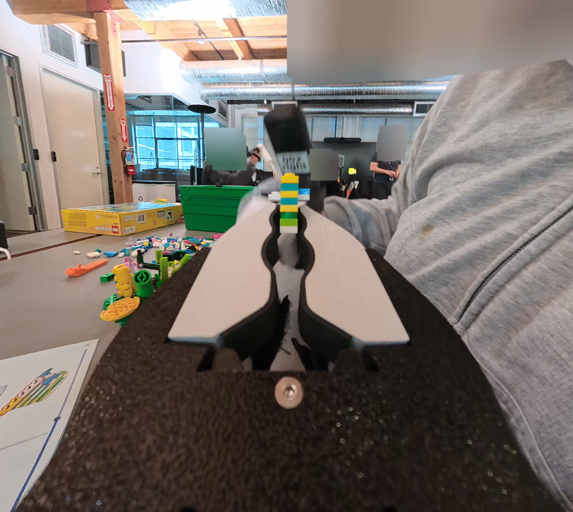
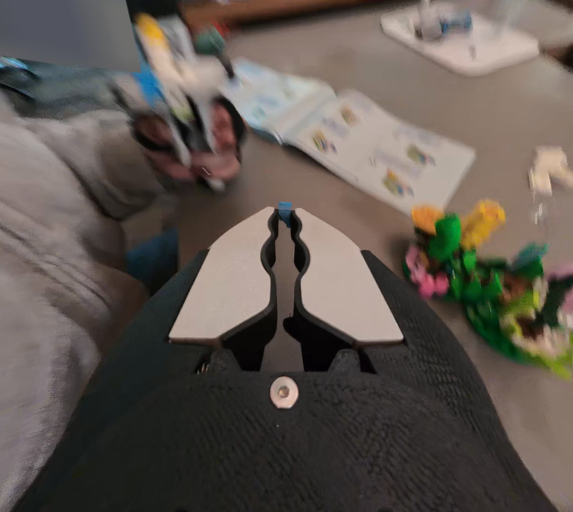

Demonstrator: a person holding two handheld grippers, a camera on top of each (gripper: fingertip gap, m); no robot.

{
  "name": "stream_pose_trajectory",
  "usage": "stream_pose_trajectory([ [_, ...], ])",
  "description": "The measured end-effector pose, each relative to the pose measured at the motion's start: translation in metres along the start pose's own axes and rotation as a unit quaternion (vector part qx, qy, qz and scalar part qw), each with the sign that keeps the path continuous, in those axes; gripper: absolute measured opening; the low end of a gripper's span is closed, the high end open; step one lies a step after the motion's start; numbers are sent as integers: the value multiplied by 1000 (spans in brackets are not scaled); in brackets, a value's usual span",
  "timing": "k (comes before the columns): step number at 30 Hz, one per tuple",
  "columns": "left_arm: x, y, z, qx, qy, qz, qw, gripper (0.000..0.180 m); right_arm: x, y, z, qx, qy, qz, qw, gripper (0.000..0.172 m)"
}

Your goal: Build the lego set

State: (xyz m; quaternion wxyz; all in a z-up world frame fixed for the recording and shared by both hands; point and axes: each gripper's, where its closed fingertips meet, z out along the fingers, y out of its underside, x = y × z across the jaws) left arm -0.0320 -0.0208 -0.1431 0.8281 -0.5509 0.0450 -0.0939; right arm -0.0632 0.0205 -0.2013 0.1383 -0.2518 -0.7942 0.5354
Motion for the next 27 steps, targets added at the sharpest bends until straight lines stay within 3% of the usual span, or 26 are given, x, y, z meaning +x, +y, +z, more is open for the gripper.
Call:
stream_pose_trajectory([
  [3, 5, 4, 3, -14, 13, 6, 1000, 8, -24, -44, -11, 89, -57, -54, 993, 6],
  [6, 9, 8, 5, -29, 23, 15, 999, 8, -37, -55, -12, 90, -92, -85, 988, 6],
  [27, 16, 19, 12, -67, 42, 24, 997, 9, -51, -49, -16, -15, -192, -123, 973, 5],
])
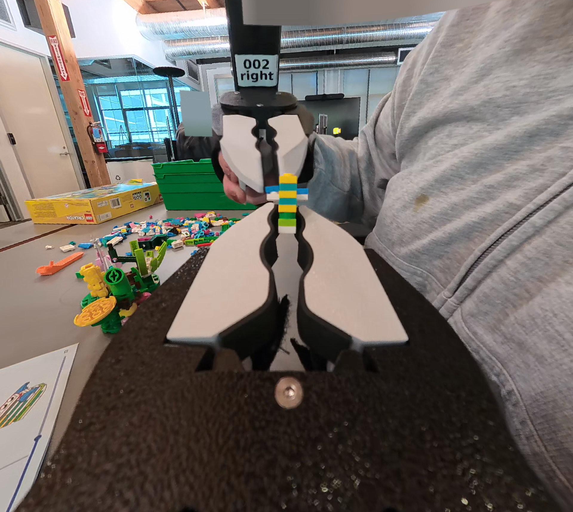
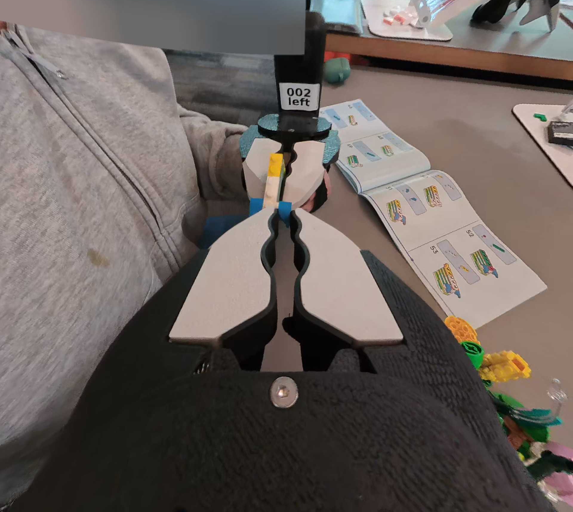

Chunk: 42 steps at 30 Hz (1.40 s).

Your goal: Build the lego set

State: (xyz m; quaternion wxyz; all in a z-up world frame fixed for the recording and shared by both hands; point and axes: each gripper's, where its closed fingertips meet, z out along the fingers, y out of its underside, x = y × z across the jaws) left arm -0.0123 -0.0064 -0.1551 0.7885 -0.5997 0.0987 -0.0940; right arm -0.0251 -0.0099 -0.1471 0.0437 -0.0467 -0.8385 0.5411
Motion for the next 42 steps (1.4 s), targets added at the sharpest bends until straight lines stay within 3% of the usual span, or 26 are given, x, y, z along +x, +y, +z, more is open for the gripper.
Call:
stream_pose_trajectory([
  [16, -1, 8, 3, -34, -18, 29, 999, 8, -2, 9, -1, -98, 6, 17, 995, 5],
  [21, 0, 11, 4, -44, -18, 40, 998, 9, -4, 12, -2, -99, 6, 19, 995, 5],
  [27, 3, 16, 6, -62, -11, 54, 997, 9, -9, 17, -4, -126, -13, -45, 991, 5],
  [34, 3, 16, 6, -61, -13, 57, 996, 9, -9, 18, -3, -141, -43, 41, 988, 5],
  [42, 3, 17, 6, -62, -21, 76, 995, 9, -9, 18, -4, -149, -46, -2, 988, 6],
])
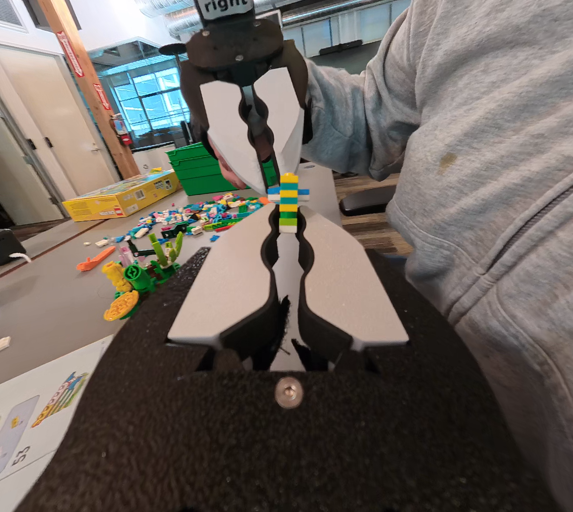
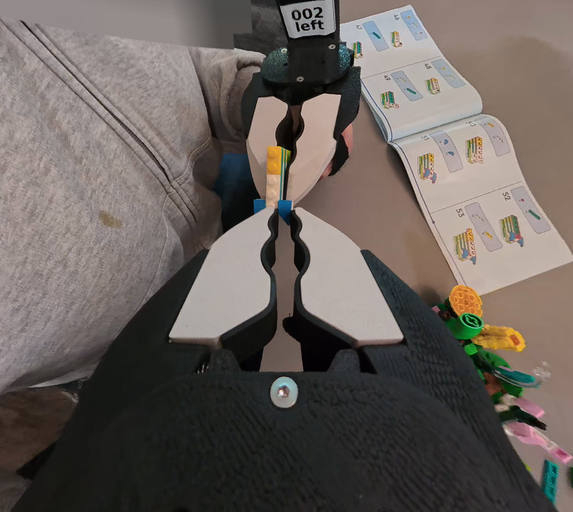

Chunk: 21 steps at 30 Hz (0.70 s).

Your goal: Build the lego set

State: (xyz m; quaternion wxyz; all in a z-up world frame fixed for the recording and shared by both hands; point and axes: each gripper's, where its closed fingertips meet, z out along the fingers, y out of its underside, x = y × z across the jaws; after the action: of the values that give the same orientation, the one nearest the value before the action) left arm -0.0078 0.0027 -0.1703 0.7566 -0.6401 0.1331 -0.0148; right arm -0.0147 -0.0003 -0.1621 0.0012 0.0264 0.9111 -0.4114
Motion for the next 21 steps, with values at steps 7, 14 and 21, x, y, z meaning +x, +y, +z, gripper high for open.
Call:
stream_pose_trajectory([
  [7, -3, 6, 2, -20, -29, 48, 998, 9, 4, 6, 0, -12, 6, -18, 1000, 6],
  [14, 5, 14, 6, -57, -9, 72, 996, 9, -4, 15, 3, 29, -24, -68, 997, 6],
  [21, 12, 42, 10, -172, 42, 48, 983, 9, -7, 42, 13, 16, -2, -78, 997, 6],
])
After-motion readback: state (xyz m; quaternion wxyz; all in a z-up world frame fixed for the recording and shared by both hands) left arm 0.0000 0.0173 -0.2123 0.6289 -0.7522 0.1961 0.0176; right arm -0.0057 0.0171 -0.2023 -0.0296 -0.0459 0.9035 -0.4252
